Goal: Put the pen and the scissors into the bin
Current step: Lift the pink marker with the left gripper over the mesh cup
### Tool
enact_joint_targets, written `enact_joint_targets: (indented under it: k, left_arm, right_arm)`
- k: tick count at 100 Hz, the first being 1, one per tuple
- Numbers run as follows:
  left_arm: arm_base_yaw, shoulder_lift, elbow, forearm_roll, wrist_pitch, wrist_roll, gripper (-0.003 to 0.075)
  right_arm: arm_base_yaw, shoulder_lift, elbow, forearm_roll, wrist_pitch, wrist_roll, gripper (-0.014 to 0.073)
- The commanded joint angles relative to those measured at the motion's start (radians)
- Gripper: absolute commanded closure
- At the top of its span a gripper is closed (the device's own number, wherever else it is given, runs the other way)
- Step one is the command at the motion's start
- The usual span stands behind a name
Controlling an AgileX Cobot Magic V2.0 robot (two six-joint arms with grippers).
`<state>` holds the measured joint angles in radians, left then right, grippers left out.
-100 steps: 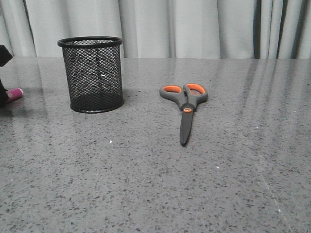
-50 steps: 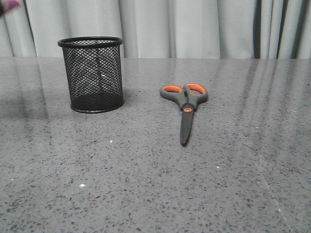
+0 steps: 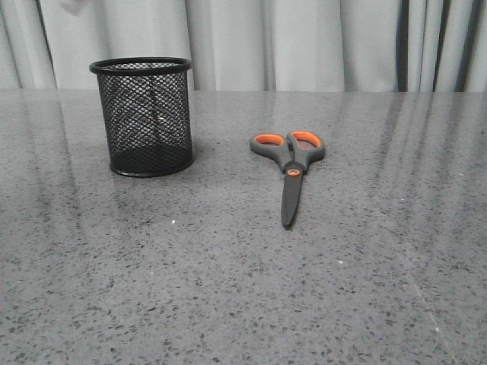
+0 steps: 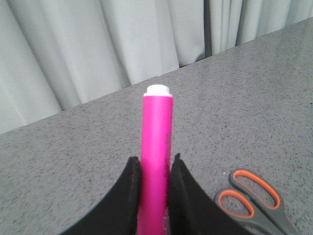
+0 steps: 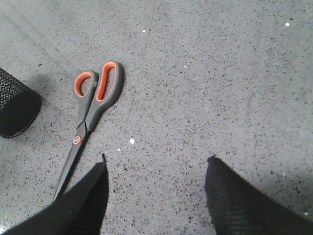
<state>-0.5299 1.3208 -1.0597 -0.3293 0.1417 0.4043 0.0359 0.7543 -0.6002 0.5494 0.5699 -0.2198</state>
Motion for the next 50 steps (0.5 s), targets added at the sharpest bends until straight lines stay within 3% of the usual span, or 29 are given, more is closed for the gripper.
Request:
enact_joint_targets:
  k: [1,12,50]
  left_arm:
    - [-0.032,0.014,-0.026,-0.011,-0.153,-0.003,0.0742]
    - [-0.044,0.065,-0.026,-0.011,-0.218,-0.003,0.0742]
    - [-0.044,0.156,-0.026,-0.011,-0.221,-0.003,0.0742]
  right_arm:
    - [-0.007,0.005,-0.037,0.009,-0.058,-0.009,0.0201]
    - [-0.007,0.005,-0.037,0.009,-0.058,-0.009,0.0201]
    - [-0.007,0.005,-0.037,0.009,-0.058,-0.009,0.0201]
